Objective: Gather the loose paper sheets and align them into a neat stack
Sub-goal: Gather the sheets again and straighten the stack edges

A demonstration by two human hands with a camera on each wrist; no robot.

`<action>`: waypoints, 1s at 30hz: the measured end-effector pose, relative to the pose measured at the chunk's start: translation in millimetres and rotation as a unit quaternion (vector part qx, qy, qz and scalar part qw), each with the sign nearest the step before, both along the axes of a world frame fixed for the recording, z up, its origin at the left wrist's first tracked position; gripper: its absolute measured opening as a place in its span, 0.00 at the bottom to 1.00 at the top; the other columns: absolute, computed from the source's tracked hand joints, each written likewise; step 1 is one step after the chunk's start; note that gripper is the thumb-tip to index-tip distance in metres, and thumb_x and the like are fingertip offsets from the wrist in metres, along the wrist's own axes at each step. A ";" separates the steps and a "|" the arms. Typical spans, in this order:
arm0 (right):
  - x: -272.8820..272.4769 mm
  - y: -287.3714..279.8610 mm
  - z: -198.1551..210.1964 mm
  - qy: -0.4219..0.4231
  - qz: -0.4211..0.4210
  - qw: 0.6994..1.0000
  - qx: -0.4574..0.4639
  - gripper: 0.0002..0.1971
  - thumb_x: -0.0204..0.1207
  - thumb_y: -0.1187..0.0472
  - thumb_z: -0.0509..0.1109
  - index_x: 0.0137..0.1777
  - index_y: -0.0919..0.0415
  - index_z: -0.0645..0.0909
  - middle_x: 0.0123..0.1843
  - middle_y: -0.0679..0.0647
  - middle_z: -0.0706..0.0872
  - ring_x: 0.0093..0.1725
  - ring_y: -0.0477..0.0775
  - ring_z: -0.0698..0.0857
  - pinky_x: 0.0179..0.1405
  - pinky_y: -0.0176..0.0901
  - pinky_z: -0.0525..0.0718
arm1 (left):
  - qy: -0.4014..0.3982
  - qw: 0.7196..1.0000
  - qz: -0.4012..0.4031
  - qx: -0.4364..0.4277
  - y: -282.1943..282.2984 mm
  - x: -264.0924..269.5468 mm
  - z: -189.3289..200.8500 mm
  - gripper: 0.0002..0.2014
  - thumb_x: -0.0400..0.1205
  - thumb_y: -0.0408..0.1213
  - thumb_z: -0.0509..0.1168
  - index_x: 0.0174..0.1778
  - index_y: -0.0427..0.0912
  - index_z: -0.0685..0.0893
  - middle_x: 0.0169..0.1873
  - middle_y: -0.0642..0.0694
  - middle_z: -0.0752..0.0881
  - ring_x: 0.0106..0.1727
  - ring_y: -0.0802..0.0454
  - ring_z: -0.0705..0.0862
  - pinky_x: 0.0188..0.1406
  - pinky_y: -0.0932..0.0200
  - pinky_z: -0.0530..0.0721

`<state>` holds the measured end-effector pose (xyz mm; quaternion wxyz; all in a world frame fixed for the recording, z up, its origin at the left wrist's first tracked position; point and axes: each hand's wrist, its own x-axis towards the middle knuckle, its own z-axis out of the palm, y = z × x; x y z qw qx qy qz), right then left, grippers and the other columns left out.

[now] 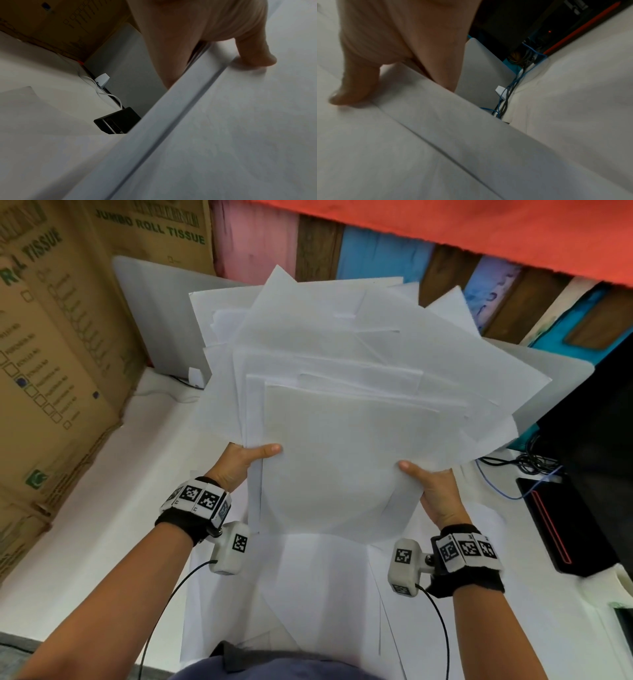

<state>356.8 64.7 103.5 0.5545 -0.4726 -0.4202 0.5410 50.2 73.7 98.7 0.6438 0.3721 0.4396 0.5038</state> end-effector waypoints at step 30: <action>-31.3 -1.1 2.8 -0.068 -0.130 0.988 -0.047 0.18 0.64 0.66 0.80 0.51 0.62 0.78 0.50 0.53 0.86 0.53 0.51 0.84 0.67 0.49 0.78 | 0.207 0.973 0.078 -0.066 -13.0 33.1 26.1 0.20 0.82 0.42 0.63 0.68 0.35 0.77 0.59 0.43 0.78 0.69 0.49 0.73 0.57 0.69 0.67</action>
